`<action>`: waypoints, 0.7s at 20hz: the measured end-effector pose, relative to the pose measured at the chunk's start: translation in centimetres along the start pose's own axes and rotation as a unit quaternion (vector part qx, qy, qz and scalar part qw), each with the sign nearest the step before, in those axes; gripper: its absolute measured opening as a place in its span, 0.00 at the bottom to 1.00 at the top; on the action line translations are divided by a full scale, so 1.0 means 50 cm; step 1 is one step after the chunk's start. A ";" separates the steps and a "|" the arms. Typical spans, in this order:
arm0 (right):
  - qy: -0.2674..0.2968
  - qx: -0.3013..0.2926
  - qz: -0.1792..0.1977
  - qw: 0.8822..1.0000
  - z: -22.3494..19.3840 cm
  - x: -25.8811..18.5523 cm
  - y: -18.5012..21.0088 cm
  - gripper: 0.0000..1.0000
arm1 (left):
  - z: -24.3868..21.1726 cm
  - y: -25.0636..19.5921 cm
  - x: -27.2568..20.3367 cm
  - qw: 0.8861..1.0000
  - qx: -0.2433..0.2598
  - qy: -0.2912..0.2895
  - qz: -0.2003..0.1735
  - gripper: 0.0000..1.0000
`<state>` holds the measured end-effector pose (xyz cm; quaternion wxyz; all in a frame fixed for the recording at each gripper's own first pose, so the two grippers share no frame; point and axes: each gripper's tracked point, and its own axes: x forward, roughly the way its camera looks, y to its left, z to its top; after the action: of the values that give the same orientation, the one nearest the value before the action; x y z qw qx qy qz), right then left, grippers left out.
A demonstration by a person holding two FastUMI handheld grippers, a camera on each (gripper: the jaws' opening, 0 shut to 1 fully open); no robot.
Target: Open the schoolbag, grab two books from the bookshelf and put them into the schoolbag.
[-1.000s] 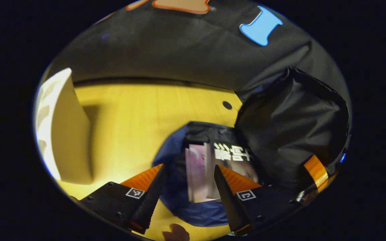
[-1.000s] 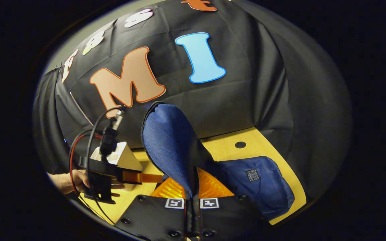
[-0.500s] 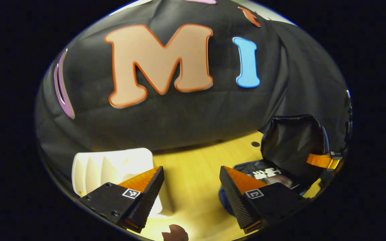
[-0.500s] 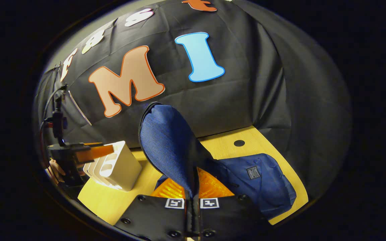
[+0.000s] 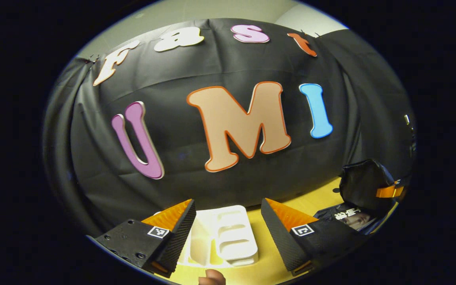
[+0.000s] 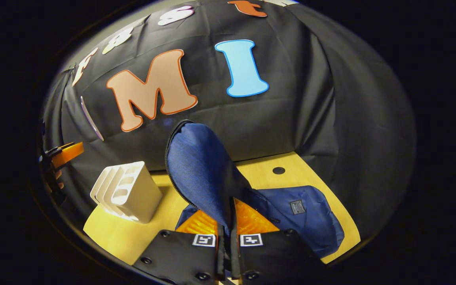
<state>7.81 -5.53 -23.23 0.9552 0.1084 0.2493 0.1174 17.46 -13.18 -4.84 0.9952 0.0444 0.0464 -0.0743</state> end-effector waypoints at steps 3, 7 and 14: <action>-0.011 -0.005 0.014 1.000 0.013 0.001 0.042 0.41 | 0.003 0.048 -0.036 1.000 -0.015 0.003 0.013 1.00; -0.023 -0.028 0.014 0.999 0.030 -0.008 0.087 0.99 | 0.019 0.083 -0.056 1.000 -0.013 -0.009 0.020 0.96; -0.072 -0.035 0.032 0.996 0.086 -0.091 0.183 1.00 | 0.016 0.123 -0.118 0.999 -0.018 -0.015 0.029 1.00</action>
<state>4.58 1.25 -15.08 0.9697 0.0908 0.1721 0.1480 12.67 -6.37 -2.98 0.9981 0.0270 0.0313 -0.0449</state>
